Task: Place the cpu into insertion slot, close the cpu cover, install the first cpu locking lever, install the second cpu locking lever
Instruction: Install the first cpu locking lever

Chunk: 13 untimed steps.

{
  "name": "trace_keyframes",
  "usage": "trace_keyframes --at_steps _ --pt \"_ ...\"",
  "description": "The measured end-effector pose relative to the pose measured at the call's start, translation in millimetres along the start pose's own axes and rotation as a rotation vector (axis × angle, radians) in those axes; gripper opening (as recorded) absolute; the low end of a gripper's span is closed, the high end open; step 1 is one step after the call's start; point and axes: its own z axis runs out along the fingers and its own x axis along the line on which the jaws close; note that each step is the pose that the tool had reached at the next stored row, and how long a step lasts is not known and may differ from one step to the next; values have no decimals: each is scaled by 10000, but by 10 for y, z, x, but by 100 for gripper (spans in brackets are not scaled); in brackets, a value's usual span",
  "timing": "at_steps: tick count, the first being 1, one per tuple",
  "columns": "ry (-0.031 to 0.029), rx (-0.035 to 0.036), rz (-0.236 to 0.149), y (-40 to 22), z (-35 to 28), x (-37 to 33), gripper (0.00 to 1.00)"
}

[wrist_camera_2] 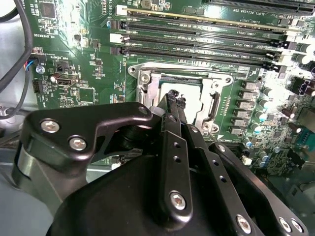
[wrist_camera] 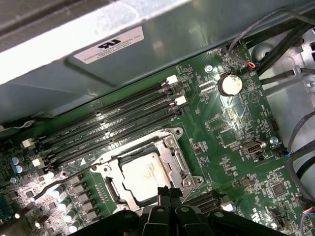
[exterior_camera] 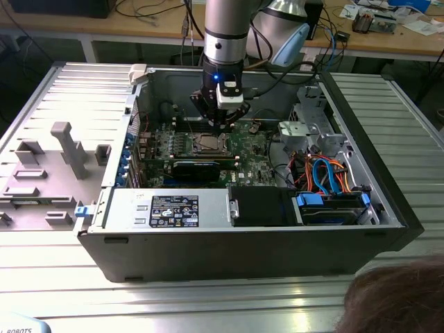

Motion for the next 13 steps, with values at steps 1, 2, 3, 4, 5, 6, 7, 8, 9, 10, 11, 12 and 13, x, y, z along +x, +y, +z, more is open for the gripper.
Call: trace_keyframes --at_steps 1,2,3,4,5,6,7,8,9,10,11,12,13 --pt "-2 -1 -29 0 0 0 11" --pt "-4 -1 -58 0 0 0 11" --pt "-8 -2 -94 0 0 0 11" --pt "-10 -2 -123 0 0 0 11" --pt "-13 -3 -165 0 0 0 11" --pt "-17 -4 -210 0 0 0 11" --pt "-22 -5 -266 0 0 0 11" --pt "-24 -6 -293 0 0 0 11" --pt "-27 -7 -321 0 0 0 11" --pt "-32 -8 -384 0 0 0 11" --pt "-35 -8 -420 0 0 0 11" --pt "-36 -8 -443 0 0 0 11" --pt "-41 -10 -491 0 1 0 11"
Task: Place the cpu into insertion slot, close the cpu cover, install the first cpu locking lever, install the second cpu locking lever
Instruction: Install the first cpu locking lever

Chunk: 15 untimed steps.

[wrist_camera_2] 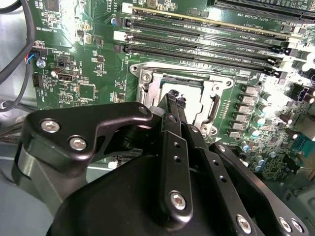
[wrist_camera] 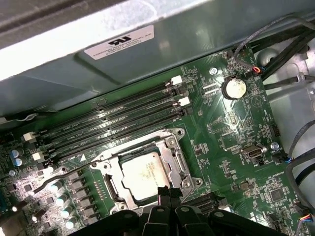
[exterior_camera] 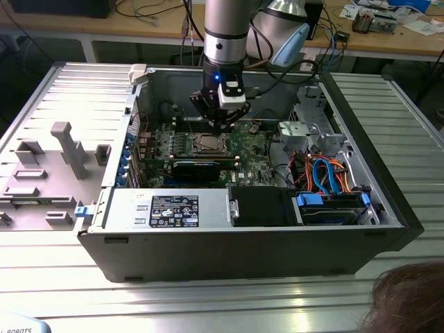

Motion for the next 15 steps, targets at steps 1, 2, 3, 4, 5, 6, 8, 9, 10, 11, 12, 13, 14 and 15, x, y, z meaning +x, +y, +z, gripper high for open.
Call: trace_keyframes --at_steps 1,2,3,4,5,6,8,9,10,11,12,13,14,15 --pt "-4 0 -44 0 0 0 11" --pt "-8 -2 -94 0 0 0 11" --pt "-12 -2 -138 0 0 0 11" --pt "-15 -3 -180 0 0 0 11" --pt "-18 -4 -212 0 0 0 11" --pt "-19 -4 -234 0 0 0 11" --pt "-32 -7 -393 0 1 0 11" --pt "-41 -9 -497 0 1 0 11" --pt "-52 -12 -629 0 1 0 11" --pt "-59 -13 -707 0 1 0 11" --pt "-61 -14 -729 0 1 0 11" --pt "-64 -15 -768 0 1 0 11" --pt "-67 -15 -810 0 1 0 11" --pt "-70 -16 -848 0 1 0 11"
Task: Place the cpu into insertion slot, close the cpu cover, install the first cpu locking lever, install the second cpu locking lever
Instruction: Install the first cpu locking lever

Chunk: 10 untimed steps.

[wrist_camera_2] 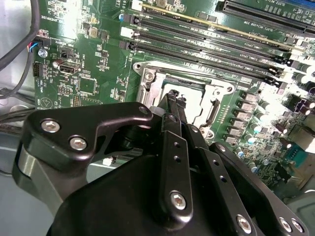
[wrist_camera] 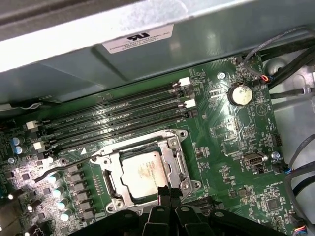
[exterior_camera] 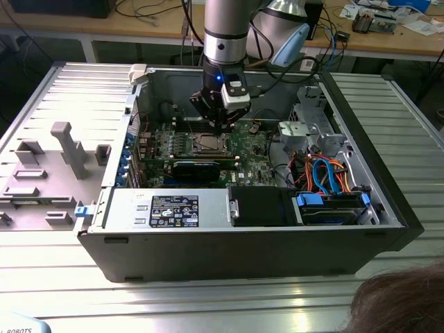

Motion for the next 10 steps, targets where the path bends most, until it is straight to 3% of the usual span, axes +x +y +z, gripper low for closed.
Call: trace_keyframes --at_steps 10 --pt "-31 -7 -375 0 1 0 11"
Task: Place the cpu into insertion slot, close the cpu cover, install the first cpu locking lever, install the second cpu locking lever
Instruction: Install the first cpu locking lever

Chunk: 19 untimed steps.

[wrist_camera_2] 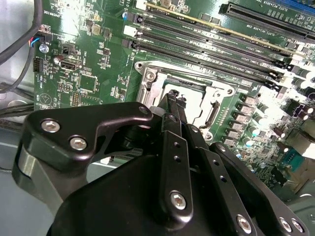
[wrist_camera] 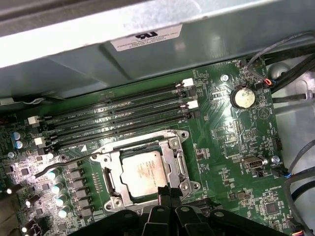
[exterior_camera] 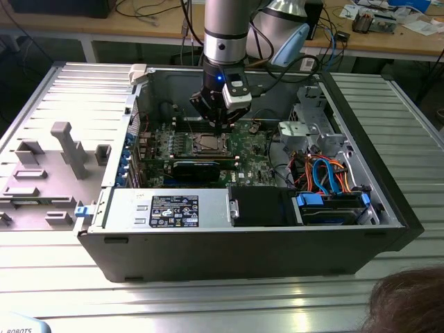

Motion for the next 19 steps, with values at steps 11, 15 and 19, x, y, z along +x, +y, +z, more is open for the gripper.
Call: trace_keyframes --at_steps 11,15,19 --pt "-28 -7 -342 0 1 0 11" --pt "-38 -9 -465 0 1 0 11" --pt "-47 -11 -568 0 2 0 11"
